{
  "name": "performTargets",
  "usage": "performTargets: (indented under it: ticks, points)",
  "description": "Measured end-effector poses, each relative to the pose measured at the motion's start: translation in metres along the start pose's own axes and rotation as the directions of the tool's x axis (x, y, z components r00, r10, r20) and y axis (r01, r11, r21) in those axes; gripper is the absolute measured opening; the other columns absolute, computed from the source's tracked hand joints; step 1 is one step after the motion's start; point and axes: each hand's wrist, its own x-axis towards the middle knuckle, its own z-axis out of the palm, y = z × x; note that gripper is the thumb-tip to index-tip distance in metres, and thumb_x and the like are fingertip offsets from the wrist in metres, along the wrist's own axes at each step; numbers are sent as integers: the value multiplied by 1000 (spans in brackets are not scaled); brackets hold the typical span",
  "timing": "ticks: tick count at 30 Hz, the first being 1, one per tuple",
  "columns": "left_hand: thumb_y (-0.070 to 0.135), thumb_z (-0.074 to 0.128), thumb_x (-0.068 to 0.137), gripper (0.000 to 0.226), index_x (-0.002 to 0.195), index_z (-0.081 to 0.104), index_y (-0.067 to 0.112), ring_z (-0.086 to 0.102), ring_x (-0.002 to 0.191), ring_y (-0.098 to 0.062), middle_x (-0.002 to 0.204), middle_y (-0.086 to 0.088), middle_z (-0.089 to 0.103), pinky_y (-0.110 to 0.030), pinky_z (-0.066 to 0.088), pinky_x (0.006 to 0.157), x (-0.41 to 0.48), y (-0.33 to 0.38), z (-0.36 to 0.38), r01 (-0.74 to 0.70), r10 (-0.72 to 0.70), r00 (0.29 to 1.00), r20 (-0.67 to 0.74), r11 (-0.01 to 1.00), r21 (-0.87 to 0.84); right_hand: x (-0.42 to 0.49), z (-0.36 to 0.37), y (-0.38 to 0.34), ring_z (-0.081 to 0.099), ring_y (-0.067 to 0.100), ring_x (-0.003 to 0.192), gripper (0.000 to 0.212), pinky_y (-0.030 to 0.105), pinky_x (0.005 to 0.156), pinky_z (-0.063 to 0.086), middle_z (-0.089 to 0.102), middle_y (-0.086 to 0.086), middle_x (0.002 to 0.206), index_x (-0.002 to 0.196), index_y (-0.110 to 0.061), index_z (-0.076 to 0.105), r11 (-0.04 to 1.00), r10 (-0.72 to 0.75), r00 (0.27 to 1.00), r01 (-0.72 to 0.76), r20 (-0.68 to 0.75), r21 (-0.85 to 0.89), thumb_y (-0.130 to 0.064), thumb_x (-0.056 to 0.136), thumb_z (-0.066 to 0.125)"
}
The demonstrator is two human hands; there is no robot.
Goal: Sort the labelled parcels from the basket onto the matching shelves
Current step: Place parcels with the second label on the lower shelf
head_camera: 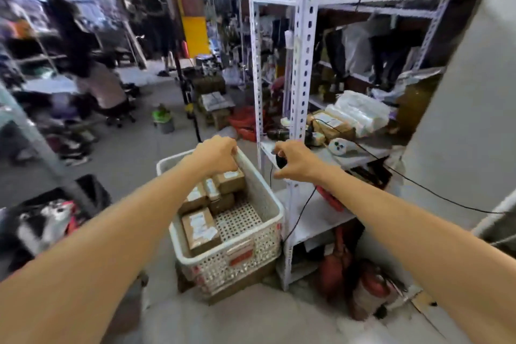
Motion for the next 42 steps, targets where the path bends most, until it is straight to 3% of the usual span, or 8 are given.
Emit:
performTargets:
  ticks: [3,15,19,24,29,34,37,42]
  points:
    - [29,66,84,33,114,59,20,61,90,-24,108,-2,64,-34,51,69,-20,-35,3,97,-96,995,26,995,-22,20,21,-29,53,26,111,61,37,91,47,54,11,122,126,-8,52,996,-80,996,81,42,-21,-32,76,79]
    - [31,66,83,37,116,57,18,61,94,-24,108,-4,63,-39,53,81,-30,-117,18,349,-348,937,37,936,-42,110,54,-79,57,23,108,51,33,89,46,61,10,121,120,-4,58,966,-246,950,255,194,-27,-22,77,77]
    - [31,67,83,41,121,57,19,60,100,-23,113,-1,62,-37,51,83,-9,-145,34,379,-375,925,57,922,-77,145,74,-79,53,14,114,60,9,73,31,58,2,125,133,-5,50,965,-259,931,257,258,40,-13,79,76]
    - [31,66,82,39,119,58,20,60,99,-24,112,-3,61,-35,50,80,36,-195,53,393,-387,918,86,918,-60,216,107,-81,53,15,105,59,14,68,30,59,7,123,131,-7,51,968,-250,928,246,277,47,-18,78,76]
    - [30,66,82,38,117,58,19,61,96,-26,110,-4,62,-39,53,82,99,-268,74,398,-388,915,111,913,-87,311,155,-84,56,26,100,47,38,82,47,61,9,109,107,-6,56,982,-187,932,187,311,28,-29,73,80]
    - [28,66,82,38,117,58,19,60,101,-27,113,-5,63,-36,50,81,156,-338,111,421,-398,903,165,896,-142,408,213,-89,62,25,95,51,34,75,50,66,5,95,110,-12,60,989,-145,917,147,372,22,-28,66,80]
    - [27,65,83,34,114,58,17,61,100,-25,112,-5,64,-34,48,77,184,-370,145,441,-400,888,226,882,-170,440,260,-83,55,27,111,68,40,91,49,59,8,120,125,-11,53,993,-107,899,121,425,-6,-32,67,81]
    - [23,66,82,38,119,57,16,61,101,-24,115,-5,63,-34,50,77,222,-396,217,477,-387,860,332,841,-254,470,338,-50,47,30,123,73,41,99,44,50,13,133,134,-10,43,1000,-12,867,20,497,-10,-32,74,78]
